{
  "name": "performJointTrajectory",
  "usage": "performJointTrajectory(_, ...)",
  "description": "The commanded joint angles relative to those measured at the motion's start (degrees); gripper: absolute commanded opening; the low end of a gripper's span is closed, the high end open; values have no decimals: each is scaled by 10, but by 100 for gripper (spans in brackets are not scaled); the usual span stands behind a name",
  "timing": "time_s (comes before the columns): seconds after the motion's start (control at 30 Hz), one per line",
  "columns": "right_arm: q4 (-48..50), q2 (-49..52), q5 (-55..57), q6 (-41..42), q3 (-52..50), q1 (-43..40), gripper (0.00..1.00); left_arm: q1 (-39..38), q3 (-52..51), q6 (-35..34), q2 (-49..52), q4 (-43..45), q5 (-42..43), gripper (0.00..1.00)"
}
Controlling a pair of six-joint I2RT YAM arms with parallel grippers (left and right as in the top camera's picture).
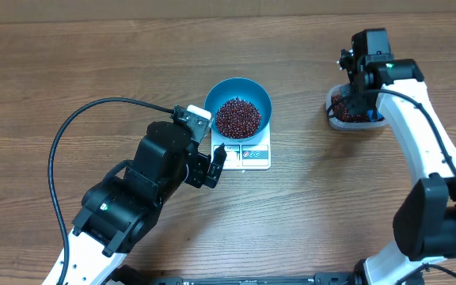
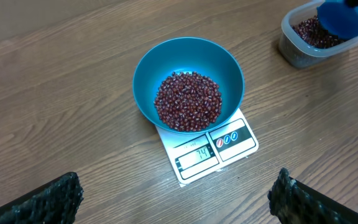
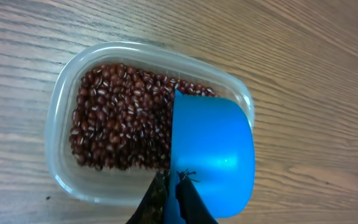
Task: Scoop item into bowl and weigh 150g on scale
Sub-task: 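Lower the blue scoop into the red beans with the right gripper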
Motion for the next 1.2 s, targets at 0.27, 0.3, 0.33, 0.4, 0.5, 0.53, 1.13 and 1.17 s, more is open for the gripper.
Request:
performJointTrajectory(0.27, 12, 37, -23, 10, -7, 0, 4, 3, 2, -6, -2, 2, 5, 99)
performJointTrajectory(0.3, 11, 40, -31, 11, -7, 0, 4, 3, 2, -6, -2, 2, 5, 99)
performJointTrajectory(0.33, 11, 41, -37, 11, -7, 0, 4, 3, 2, -6, -2, 2, 5, 100)
performJointTrajectory(0.4, 12, 43, -84, 11, -7, 0, 4, 3, 2, -6, -2, 2, 5, 99)
performJointTrajectory(0.5, 12, 43, -119, 11, -7, 0, 4, 3, 2, -6, -2, 2, 5, 100)
performJointTrajectory(0.53, 12, 43, -129, 11, -7, 0, 4, 3, 2, -6, -2, 2, 5, 100)
performJointTrajectory(1.13, 12, 43, -406, 35, -7, -99, 4, 3, 2, -6, -2, 2, 5, 100)
performJointTrajectory(1.17, 12, 43, -426, 40, -7, -109, 4, 3, 2, -6, -2, 2, 5, 99)
